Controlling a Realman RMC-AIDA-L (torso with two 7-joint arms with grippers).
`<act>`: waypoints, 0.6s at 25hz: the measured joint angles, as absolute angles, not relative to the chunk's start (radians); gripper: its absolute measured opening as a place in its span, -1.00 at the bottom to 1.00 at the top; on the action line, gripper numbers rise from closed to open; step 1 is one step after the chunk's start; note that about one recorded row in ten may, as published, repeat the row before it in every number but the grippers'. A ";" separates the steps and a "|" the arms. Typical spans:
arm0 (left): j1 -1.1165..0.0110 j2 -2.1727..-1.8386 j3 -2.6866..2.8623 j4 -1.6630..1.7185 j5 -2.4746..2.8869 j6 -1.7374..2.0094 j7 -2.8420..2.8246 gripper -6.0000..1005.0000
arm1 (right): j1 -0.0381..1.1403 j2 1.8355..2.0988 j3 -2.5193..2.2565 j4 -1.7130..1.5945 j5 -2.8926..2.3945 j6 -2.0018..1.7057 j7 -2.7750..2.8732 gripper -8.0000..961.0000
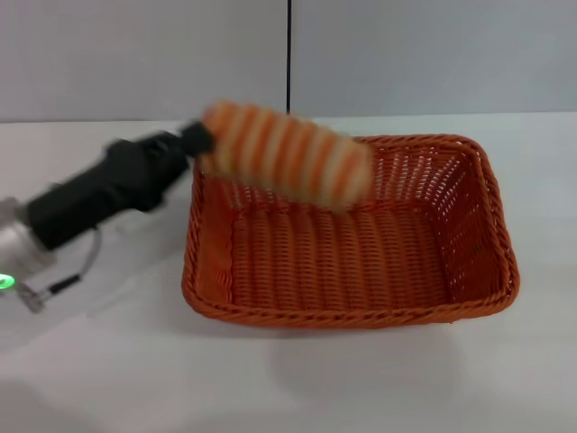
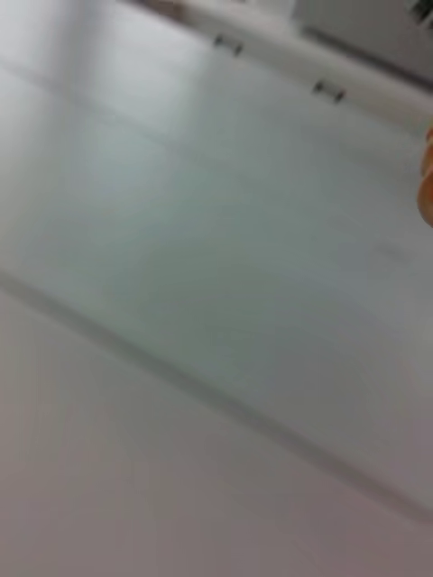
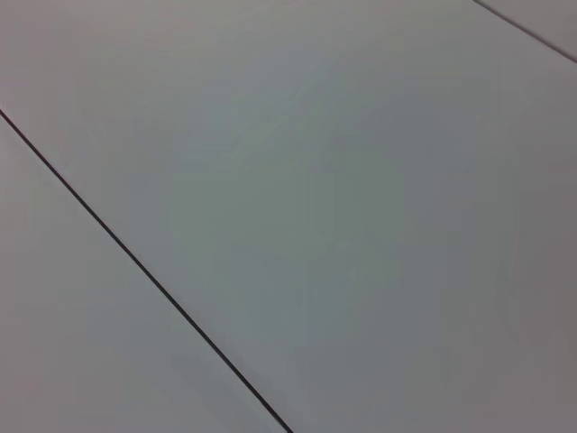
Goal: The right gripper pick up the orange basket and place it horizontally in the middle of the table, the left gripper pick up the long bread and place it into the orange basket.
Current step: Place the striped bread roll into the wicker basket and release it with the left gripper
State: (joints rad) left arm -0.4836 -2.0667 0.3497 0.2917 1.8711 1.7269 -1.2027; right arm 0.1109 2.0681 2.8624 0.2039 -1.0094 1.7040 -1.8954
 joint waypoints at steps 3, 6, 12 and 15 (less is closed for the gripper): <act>-0.507 -2.068 0.402 0.258 1.871 1.708 -1.179 -0.81 | 0.112 2.068 2.861 0.203 -1.009 1.703 -1.895 -0.11; -0.519 -2.070 0.446 0.252 1.872 1.696 -1.177 -0.78 | 0.114 2.068 2.859 0.202 -1.009 1.703 -1.895 -0.11; -0.529 -2.071 0.509 0.249 1.871 1.683 -1.180 -0.65 | 0.116 2.068 2.859 0.202 -1.009 1.701 -1.894 -0.11; -0.528 -2.070 0.507 0.249 1.868 1.687 -1.182 -0.56 | 0.117 2.068 2.859 0.202 -1.009 1.702 -1.894 -0.11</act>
